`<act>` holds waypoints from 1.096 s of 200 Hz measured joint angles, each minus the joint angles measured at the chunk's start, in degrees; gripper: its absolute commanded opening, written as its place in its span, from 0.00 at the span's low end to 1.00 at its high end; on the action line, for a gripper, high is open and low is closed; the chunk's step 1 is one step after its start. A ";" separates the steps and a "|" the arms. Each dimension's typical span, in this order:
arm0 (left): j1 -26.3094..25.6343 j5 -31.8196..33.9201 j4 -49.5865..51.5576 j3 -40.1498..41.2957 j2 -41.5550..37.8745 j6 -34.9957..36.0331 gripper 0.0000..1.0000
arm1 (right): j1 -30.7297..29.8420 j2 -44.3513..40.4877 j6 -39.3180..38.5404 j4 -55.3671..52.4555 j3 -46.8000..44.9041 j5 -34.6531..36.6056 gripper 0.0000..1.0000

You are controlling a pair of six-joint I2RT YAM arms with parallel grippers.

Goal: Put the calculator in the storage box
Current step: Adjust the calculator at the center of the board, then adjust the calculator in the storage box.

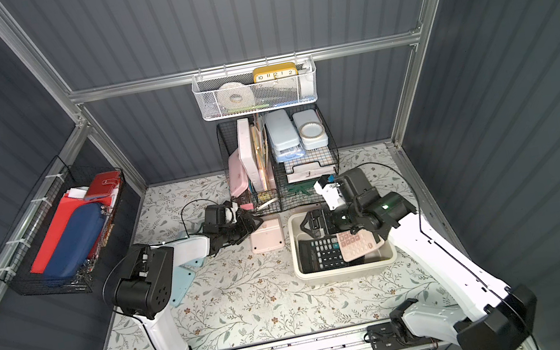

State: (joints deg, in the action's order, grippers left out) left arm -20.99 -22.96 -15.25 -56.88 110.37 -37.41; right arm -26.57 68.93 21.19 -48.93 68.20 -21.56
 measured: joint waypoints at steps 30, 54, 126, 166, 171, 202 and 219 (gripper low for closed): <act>0.04 -3.21 -3.87 2.89 -0.61 -1.62 0.75 | -2.78 5.05 1.55 1.20 1.14 1.18 0.99; 0.02 -7.37 -7.41 4.96 -0.61 -3.61 0.74 | -2.95 6.19 2.49 1.53 1.14 2.14 0.99; 0.02 -10.67 -9.55 6.45 -0.79 -6.10 0.86 | -3.63 6.12 2.49 -0.04 3.67 8.52 0.96; -0.02 -4.68 -2.84 6.34 -5.11 -5.16 0.96 | -9.51 9.38 1.86 -1.05 8.57 10.97 0.96; -0.02 -3.85 -1.86 6.38 -5.86 -5.09 0.97 | -9.68 10.10 1.86 -1.68 9.01 11.98 0.96; -0.02 0.57 3.85 6.67 -12.41 -4.04 0.99 | -6.56 11.56 1.49 -7.50 9.40 22.32 0.94; -0.02 2.34 6.03 6.71 -16.28 -3.69 0.99 | -2.21 8.74 0.68 -9.22 7.82 26.86 0.91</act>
State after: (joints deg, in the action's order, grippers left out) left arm -21.02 -20.62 -9.21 -50.17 94.08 -41.10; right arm -28.77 77.67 21.87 -58.15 76.03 5.30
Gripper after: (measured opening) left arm 0.985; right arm 0.927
